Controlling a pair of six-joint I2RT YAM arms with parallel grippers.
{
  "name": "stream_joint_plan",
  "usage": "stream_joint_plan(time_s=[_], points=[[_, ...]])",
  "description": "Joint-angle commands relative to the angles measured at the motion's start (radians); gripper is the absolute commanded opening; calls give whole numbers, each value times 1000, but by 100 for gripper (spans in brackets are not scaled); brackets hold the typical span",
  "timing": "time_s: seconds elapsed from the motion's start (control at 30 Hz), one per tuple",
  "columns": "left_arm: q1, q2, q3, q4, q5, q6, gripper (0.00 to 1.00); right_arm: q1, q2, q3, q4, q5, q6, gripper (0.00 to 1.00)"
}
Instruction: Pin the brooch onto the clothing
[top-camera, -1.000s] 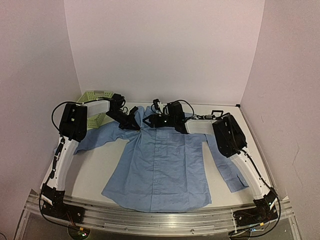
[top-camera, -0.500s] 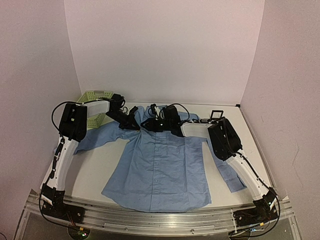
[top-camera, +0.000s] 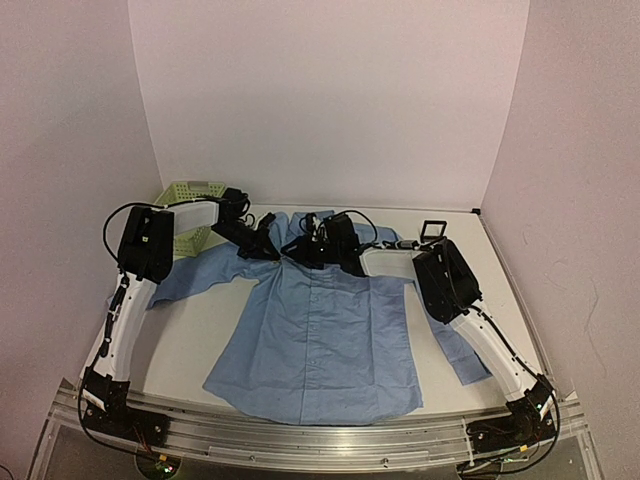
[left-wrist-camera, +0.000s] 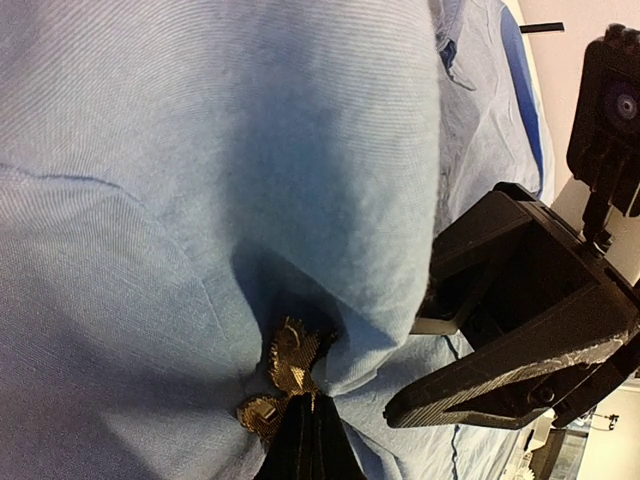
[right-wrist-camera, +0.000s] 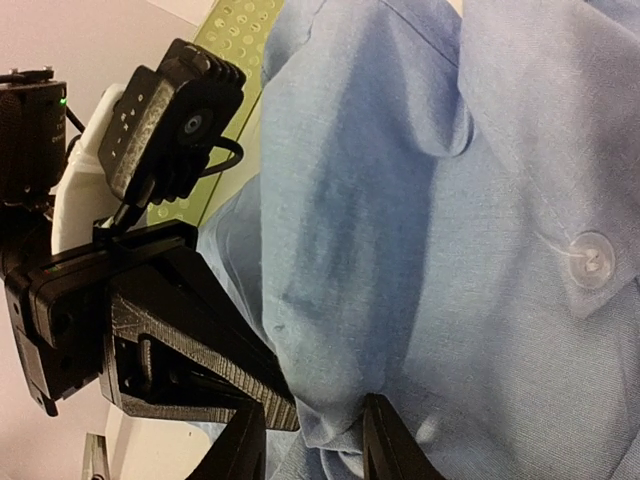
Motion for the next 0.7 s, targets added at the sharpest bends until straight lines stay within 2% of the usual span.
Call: stream_joint_plan(time_s=[0.0, 0.13, 0.27, 0.5, 0.67], points=[[-3, -29, -34, -5, -50, 14, 0, 43, 22, -1, -66, -53, 103, 27], [-3, -30, -39, -6, -49, 13, 0, 57, 9, -38, -80, -21, 129, 25], [-3, -30, -50, -9, -51, 11, 0, 71, -12, -76, -106, -10, 131, 27], [-3, -45, -73, -39, -45, 13, 0, 100, -18, -90, -208, 13, 130, 26], [-4, -111, -209, -55, -24, 3, 0, 116, -114, -224, -225, 54, 84, 30]])
